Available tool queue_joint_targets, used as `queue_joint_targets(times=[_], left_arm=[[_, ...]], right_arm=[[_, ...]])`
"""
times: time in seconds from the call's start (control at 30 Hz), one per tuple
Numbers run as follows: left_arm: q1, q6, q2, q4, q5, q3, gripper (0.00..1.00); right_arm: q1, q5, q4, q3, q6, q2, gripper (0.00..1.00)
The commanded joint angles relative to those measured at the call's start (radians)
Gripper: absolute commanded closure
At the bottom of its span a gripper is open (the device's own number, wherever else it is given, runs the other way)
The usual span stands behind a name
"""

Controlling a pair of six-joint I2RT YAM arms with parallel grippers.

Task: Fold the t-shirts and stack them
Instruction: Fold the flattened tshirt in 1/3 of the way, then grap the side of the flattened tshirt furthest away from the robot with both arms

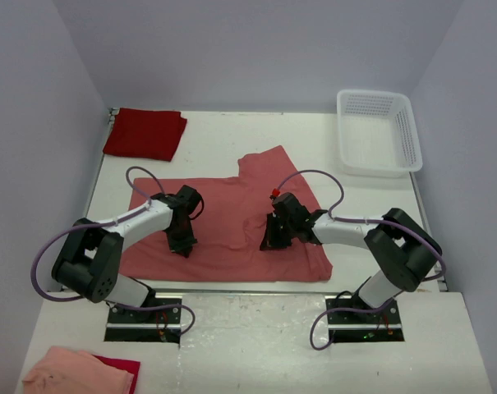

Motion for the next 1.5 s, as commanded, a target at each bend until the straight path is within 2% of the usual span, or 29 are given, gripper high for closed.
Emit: queue_joint_targets(times=[0.0,0.23,0.43,0.6,0.67,0.7,0.83,0.87,0.93,0.97,1.07,1.1,1.13,1.17,1.2,1.23,1.27,1.37,1.47], left_arm=[[-0.040,-0.002,0.050,-0.128,-0.076,0.008,1.00],[-0.132,-0.017,0.124,-0.157,-0.080,0.034,1.00],[-0.214,-0.087,0.130,-0.176,-0.114,0.039,1.00],[-0.237,-0.128,0.105,-0.245,-0.198,0.104,1.00],[-0.246,-0.149,0.079,-0.278,-0.252,0.138,1.00],[-0.249,-0.156,0.072,-0.291,-0.269,0.175,1.00],[-0.248,-0.165,0.073,-0.357,-0.350,0.311,1.00],[-0.249,-0.163,0.081,-0.383,-0.399,0.345,1.00],[-0.248,-0.153,0.113,-0.403,-0.456,0.463,1.00],[-0.248,-0.149,0.127,-0.424,-0.511,0.552,1.00],[-0.245,-0.098,0.182,-0.396,-0.573,0.701,1.00],[-0.240,-0.023,0.196,-0.365,-0.567,0.726,1.00],[-0.217,0.020,0.197,-0.331,-0.515,0.747,1.00],[-0.203,0.053,0.196,-0.246,-0.478,0.766,1.00],[-0.186,0.115,0.176,-0.195,-0.440,0.766,1.00],[-0.160,0.139,0.167,-0.105,-0.369,0.763,1.00],[-0.148,0.151,0.150,-0.084,-0.348,0.766,1.00],[-0.133,0.186,0.144,-0.053,-0.332,0.802,1.00],[-0.126,0.223,0.160,-0.072,-0.344,0.833,1.00]], right_arm=[[0.036,0.083,-0.151,-0.075,0.012,0.012,1.00],[0.089,0.092,-0.143,-0.117,0.062,-0.020,1.00],[0.128,0.121,-0.177,-0.105,0.076,-0.055,1.00],[0.183,0.211,-0.318,-0.028,0.059,-0.158,1.00],[0.216,0.257,-0.400,0.038,0.055,-0.247,0.99],[0.221,0.264,-0.428,0.064,0.047,-0.279,0.96],[0.226,0.293,-0.542,0.244,0.003,-0.408,0.72],[0.223,0.306,-0.584,0.279,-0.010,-0.416,0.56],[0.212,0.398,-0.620,0.386,-0.069,-0.411,0.35],[0.185,0.427,-0.625,0.414,-0.094,-0.389,0.20],[0.087,0.540,-0.541,0.486,-0.279,-0.280,0.05],[0.047,0.537,-0.496,0.507,-0.322,-0.240,0.03],[0.001,0.522,-0.481,0.545,-0.344,-0.191,0.03],[-0.107,0.520,-0.482,0.585,-0.334,-0.073,0.04],[-0.168,0.491,-0.486,0.681,-0.327,-0.007,0.07],[-0.261,0.380,-0.500,0.737,-0.327,0.060,0.11],[-0.291,0.327,-0.499,0.788,-0.343,0.187,0.14],[-0.331,0.287,-0.491,0.958,-0.395,0.331,0.17],[-0.369,0.226,-0.563,1.185,-0.427,0.490,0.20]])
